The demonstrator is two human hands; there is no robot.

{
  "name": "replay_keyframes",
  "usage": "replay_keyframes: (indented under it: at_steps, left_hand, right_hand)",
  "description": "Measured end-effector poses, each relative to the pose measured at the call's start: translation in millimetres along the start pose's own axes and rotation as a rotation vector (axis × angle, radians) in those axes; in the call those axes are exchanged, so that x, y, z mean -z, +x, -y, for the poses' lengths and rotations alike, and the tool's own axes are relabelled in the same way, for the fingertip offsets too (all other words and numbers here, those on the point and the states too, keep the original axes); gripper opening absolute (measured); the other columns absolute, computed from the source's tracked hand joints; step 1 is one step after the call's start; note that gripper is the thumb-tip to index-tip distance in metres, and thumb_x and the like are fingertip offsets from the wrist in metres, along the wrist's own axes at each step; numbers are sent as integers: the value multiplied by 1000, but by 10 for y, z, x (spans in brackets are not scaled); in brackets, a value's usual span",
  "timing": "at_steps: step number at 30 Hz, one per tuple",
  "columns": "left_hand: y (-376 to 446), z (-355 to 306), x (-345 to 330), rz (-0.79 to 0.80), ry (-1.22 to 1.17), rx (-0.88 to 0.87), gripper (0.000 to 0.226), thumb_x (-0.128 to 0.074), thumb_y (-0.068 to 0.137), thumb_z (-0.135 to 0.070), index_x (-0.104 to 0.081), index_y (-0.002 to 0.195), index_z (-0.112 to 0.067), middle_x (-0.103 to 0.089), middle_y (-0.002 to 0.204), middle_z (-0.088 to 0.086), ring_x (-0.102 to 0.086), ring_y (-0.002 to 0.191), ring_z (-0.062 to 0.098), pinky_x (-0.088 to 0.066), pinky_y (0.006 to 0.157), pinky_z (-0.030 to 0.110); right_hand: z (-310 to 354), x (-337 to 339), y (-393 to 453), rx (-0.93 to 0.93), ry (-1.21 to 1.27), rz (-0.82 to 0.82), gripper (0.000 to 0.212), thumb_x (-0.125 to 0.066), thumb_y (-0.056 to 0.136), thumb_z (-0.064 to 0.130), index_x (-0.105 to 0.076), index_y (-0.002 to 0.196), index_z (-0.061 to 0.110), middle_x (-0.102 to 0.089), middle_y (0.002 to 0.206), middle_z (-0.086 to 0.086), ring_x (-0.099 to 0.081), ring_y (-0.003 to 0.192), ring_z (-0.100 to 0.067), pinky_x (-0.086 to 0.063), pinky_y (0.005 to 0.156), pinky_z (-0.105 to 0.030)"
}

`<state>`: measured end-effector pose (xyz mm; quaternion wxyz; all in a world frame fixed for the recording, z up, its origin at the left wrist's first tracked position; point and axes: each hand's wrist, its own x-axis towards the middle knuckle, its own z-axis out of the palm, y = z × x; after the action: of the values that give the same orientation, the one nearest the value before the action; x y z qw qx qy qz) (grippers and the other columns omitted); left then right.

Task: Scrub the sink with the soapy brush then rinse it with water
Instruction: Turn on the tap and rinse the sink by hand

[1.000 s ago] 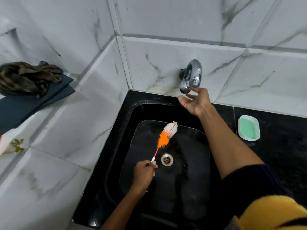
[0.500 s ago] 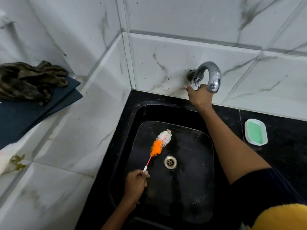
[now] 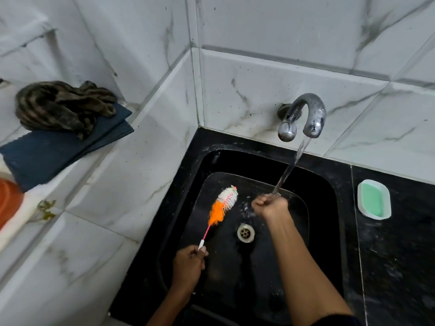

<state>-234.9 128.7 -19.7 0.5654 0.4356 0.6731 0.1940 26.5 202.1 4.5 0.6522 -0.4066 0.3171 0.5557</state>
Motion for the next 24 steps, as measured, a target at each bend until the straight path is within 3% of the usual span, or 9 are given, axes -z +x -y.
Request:
replay_keyframes:
  at_steps: [5,7,8,10,13,16,19,22,24]
  left_hand:
    - [-49,54,18,-13,1,15,29,-60,97,-17,-68,72,-6,-50,45,0,-38,37,9,-28,43,23]
    - [-58,75,29,-27,0,24,29,-60,97,-16,-68,70,-6,-50,44,0,-37,36,8,-27,43,23]
    - [-63,82,34,-34,-4,28,30,-60,96,-15,-68,69,-6,-50,44,0,-37,35,8,-27,43,24]
    - [-77,95,39,-47,-1,28,30,-60,96,-14,-67,68,-6,-49,43,0,-36,34,8,-27,43,24]
    - [-103,95,73,-63,-7,29,31,-60,97,-13,-66,68,-4,-48,42,0,-36,34,8,-27,43,24]
    - [-115,116,131,-84,-16,22,31,-60,96,-13,-67,66,-6,-49,42,1,-38,35,9,-29,45,24]
    - [-122,128,183,-103,-9,19,31,-61,95,-14,-68,66,-8,-51,43,1,-41,36,9,-31,46,25]
    - [-115,157,195,-109,-11,24,30,-61,95,-15,-69,66,-9,-52,43,1,-42,37,9,-32,47,25]
    - [-109,180,181,-108,-8,30,31,-62,95,-15,-69,65,-10,-53,43,1,-43,37,9,-33,49,26]
  right_hand:
    - [-51,-105,-56,-23,103,-46,36,-21,99,20,-36,67,18,-35,48,3,-30,46,-10,-22,48,-20]
    - [-38,-324,-92,-1,147,-38,41,-27,104,25,-51,73,14,-53,52,-4,-51,54,-13,-37,47,-23]
    - [-32,-460,-98,10,140,-2,39,-29,105,27,-61,89,10,-65,68,-10,-64,68,-18,-49,51,-26]
    - [-35,-772,-170,12,48,121,40,-29,106,25,-54,126,1,-67,110,-21,-65,104,-32,-59,77,-37]
    - [-67,-1232,-343,10,-118,292,38,-32,105,14,-50,125,-12,-55,130,-28,-54,122,-38,-44,104,-45]
    - [-89,-1455,-459,23,-137,352,31,-34,102,8,-57,106,-13,-57,125,-28,-54,121,-39,-43,105,-46]
    - [-30,-1330,-421,44,-59,276,36,-33,104,14,-59,103,-12,-65,104,-29,-62,108,-37,-50,98,-41]
    - [90,-1005,-288,51,111,164,38,-31,101,15,-61,81,3,-66,63,-14,-63,67,-21,-53,65,-28]
    - [150,-733,-204,70,160,126,39,-26,97,19,-47,65,14,-51,48,-3,-43,50,-14,-34,51,-23]
